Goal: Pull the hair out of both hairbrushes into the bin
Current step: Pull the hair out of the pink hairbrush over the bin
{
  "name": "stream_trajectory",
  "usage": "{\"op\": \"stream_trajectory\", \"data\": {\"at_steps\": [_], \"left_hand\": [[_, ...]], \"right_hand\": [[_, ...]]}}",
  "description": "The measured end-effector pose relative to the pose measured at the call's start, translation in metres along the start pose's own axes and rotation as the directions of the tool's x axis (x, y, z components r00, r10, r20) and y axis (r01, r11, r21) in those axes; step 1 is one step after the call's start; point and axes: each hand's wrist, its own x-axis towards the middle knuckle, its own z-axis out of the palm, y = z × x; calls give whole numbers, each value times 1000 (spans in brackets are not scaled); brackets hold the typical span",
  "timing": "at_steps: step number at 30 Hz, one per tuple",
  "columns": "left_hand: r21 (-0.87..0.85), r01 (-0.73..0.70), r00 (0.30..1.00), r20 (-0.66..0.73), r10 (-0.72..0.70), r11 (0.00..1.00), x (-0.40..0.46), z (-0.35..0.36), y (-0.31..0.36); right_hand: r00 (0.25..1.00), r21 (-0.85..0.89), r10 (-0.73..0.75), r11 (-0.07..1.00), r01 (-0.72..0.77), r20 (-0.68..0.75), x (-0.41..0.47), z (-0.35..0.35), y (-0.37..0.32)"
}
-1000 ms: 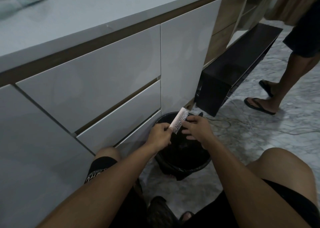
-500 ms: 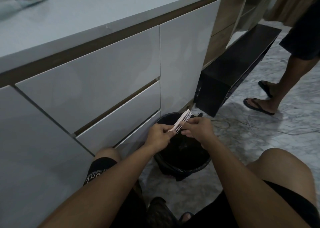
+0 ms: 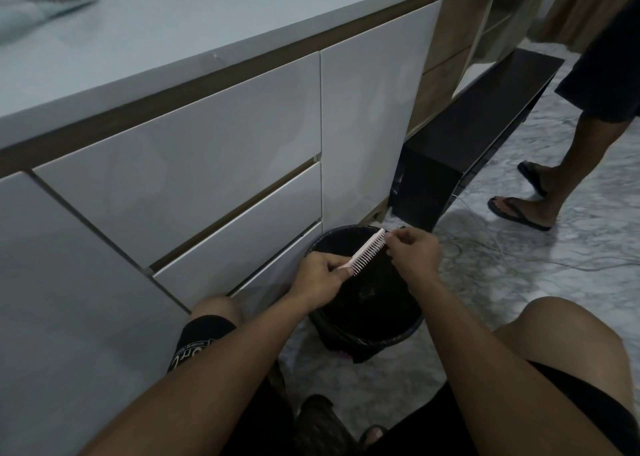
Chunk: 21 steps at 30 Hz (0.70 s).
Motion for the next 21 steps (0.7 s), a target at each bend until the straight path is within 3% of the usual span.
{"op": "stream_trajectory", "data": {"at_steps": [9, 12, 19, 21], "left_hand": [[-28, 38, 999, 20, -37, 999, 3, 3, 5], [-80, 112, 994, 20, -111, 991, 0, 1, 3], [-148, 181, 980, 115, -165, 972, -5, -1, 10], [-161, 202, 974, 135, -181, 966, -5, -1, 13]], "right_hand": [[990, 213, 56, 977, -27, -133, 1, -5, -6], [996, 205, 48, 978, -30, -82, 2, -3, -5], [984, -1, -112, 994, 113, 136, -5, 6, 3], [983, -7, -136, 990, 138, 124, -6, 5, 0]]}}
